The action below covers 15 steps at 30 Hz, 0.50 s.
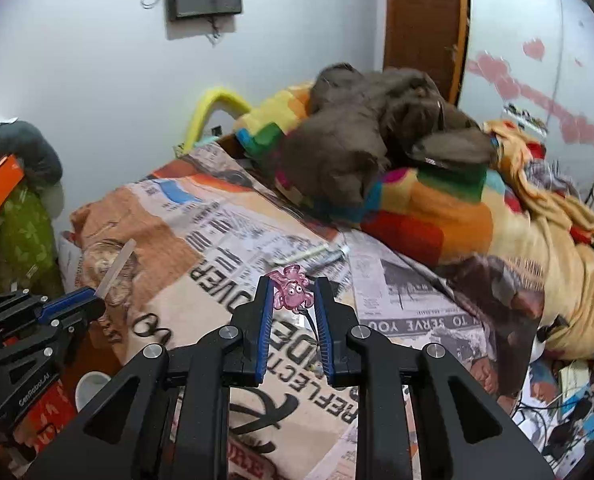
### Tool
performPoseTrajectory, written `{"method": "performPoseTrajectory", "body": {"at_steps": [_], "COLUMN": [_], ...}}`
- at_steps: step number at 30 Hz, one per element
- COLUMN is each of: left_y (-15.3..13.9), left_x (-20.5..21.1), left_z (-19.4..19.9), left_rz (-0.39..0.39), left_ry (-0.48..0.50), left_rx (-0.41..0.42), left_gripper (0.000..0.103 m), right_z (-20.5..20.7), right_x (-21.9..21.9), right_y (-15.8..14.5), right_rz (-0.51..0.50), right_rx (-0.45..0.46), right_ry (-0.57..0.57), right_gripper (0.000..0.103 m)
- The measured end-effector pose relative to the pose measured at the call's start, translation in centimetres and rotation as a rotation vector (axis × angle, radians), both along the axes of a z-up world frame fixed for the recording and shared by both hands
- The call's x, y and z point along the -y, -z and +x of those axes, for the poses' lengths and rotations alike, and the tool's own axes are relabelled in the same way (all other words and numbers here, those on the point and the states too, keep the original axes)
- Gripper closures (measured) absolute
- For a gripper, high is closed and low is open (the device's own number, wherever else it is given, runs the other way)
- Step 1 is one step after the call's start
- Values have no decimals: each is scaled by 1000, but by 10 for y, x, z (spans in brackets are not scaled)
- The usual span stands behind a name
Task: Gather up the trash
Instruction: 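Carry the tube and pink figure with both tools over the white bin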
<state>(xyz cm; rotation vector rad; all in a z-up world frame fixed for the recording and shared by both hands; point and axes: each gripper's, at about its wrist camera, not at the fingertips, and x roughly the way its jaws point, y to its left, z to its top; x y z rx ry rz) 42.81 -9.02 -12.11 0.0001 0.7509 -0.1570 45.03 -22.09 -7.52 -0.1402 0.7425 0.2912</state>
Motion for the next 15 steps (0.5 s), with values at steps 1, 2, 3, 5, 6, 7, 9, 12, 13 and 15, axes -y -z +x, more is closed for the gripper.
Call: {"method": "performPoseTrajectory", "body": {"at_steps": [1,2,3,5,6,7,9,12,13,15], "left_y": [-5,-9,-13,-21,-25,-27,-31,-37,-38,-39], "left_x": [-7,-13,-19,-32,-41,-47,-60,-84,-90,-104], "left_z": [-6,-11,-16,-27,-33,-38,-49,-69,-74,-85], "left_rz": [-5,-9,-12,-12,-13,-12,-8,5,8,10], "left_ry": [-6,-12,-19,-37,-45,-52,-66,-93,-102,-118], "left_rx": [6,13,19,31,34,37,40,48,50,46], "left_gripper": [96,96,96,96,96,96,96,96,96,96], "right_z": [-4,-8,-13,-23,-27,-32,-38,-49,-52,-60], "right_x": [-3,-7,-12,-21,-27,-33,-45,-66,-75,-93], "right_y": [-4,-7,-12,-18,-22,-24,-29,-33,-34,-35], "right_rz": [-1,0,3,6,10,15,22,28,25,7], "right_rx": [5,11,16,29,33,36,43,53,56,64], "right_ry": [-5,-11,-20,-33,-44,-55,-74,-109,-124,-154], "right_gripper": [84,84,84,84,84,84,84,84,84,84]}}
